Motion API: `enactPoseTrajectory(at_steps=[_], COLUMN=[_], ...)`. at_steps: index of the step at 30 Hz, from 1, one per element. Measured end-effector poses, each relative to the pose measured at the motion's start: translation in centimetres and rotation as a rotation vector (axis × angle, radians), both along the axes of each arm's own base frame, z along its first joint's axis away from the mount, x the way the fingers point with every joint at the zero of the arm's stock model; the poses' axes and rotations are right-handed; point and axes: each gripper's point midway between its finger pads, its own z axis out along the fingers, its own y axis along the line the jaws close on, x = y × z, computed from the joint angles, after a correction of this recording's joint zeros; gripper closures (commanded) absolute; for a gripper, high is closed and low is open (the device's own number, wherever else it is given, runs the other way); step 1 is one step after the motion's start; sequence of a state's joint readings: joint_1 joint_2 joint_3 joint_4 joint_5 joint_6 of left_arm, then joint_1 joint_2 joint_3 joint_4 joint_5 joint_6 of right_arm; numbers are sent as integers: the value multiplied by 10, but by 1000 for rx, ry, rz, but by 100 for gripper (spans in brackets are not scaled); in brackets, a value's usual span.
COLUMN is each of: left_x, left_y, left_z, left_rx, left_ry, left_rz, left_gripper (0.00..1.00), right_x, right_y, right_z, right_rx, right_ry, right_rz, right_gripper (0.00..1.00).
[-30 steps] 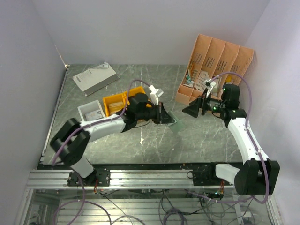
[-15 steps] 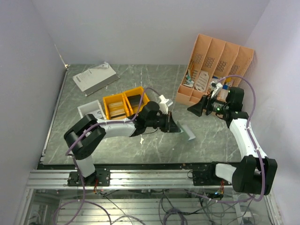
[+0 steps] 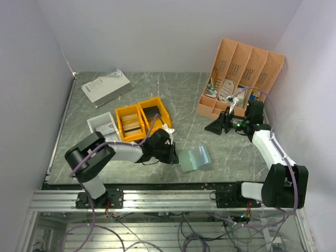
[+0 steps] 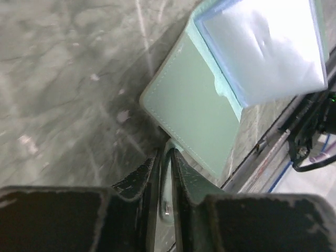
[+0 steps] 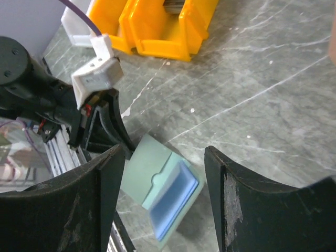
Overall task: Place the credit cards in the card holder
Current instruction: Open the card holder at the center of the board.
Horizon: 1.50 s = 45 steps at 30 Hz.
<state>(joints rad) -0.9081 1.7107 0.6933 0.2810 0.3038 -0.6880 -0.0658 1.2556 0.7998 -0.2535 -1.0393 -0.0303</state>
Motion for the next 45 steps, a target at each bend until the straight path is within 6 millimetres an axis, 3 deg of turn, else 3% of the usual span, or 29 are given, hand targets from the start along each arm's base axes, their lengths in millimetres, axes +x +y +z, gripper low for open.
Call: enactPoseTrajectory(at_steps=[3, 8, 13, 17, 24, 28, 32, 37, 41, 45], left_x=[3, 9, 19, 24, 33, 32, 28, 12, -8, -11], left_y=[16, 32, 41, 57, 70, 71, 56, 8, -43, -64], left_z=[7, 16, 21, 33, 117, 161, 180, 178, 149, 99], left_rx=[65, 142, 213, 254, 103, -22, -110, -157, -109, 7], left_ry=[-37, -77, -109, -148, -305, -366, -355, -287, -232, -183], left_rz=[42, 91, 141, 194, 292, 312, 279, 173, 53, 7], left_gripper=[67, 66, 66, 60, 56, 55, 61, 68, 71, 74], right_x=[-8, -25, -36, -39, -63, -62, -64, -68, -69, -74], right_y=[8, 25, 42, 44, 42, 40, 36, 29, 27, 27], right_z=[-9, -26, -30, -36, -70, -73, -85, -96, -99, -104], right_rx=[7, 14, 1, -9, 9, 7, -22, -66, -73, -72], right_ry=[22, 81, 78, 88, 237, 287, 359, 429, 450, 476], right_rz=[24, 80, 151, 151, 102, 60, 19, -29, -54, -66], right_gripper=[40, 41, 47, 53, 54, 54, 54, 54, 56, 61])
